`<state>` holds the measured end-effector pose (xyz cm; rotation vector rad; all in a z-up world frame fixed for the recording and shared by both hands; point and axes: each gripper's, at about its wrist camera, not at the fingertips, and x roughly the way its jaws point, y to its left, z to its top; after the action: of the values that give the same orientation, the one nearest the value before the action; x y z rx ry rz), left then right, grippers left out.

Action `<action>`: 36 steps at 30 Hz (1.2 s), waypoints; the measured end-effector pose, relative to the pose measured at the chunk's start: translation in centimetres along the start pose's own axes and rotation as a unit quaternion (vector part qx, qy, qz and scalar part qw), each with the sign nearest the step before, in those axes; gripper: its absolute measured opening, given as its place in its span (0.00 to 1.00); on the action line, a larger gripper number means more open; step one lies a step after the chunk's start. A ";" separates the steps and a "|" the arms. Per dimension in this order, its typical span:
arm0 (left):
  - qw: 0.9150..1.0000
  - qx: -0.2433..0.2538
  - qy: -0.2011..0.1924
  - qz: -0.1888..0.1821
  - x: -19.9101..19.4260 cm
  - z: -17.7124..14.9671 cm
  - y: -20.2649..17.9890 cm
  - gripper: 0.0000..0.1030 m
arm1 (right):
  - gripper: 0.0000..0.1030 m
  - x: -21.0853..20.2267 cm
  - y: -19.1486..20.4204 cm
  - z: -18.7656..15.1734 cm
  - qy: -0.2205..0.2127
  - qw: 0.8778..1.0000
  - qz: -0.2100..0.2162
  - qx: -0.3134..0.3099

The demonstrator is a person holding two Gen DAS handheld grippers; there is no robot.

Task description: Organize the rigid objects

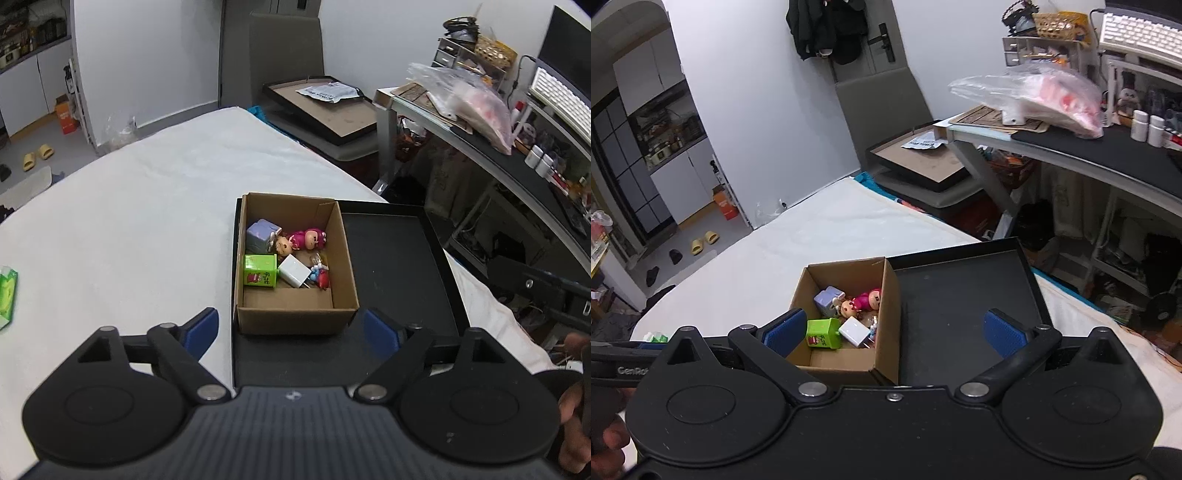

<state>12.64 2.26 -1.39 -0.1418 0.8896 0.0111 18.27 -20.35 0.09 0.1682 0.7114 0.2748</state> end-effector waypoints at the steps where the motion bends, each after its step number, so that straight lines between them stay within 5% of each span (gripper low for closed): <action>1: 1.000 0.000 -0.002 0.000 -0.4 -0.2 -0.1 0.86 | 1.00 -0.4 0.0 -0.1 -0.002 1.000 0.000 0.004; 14: 0.999 0.005 -0.034 -0.009 -5.2 -2.5 -0.2 0.90 | 1.00 -6.2 0.3 -1.6 -0.029 0.999 -0.022 0.011; 36: 0.998 0.006 -0.062 0.007 -8.9 -5.1 -0.7 0.91 | 1.00 -10.3 0.6 -4.5 -0.027 1.000 -0.013 -0.006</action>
<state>3.11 1.35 2.42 -0.1226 0.7675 0.0263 7.74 -22.61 3.28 0.1541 0.6576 0.2498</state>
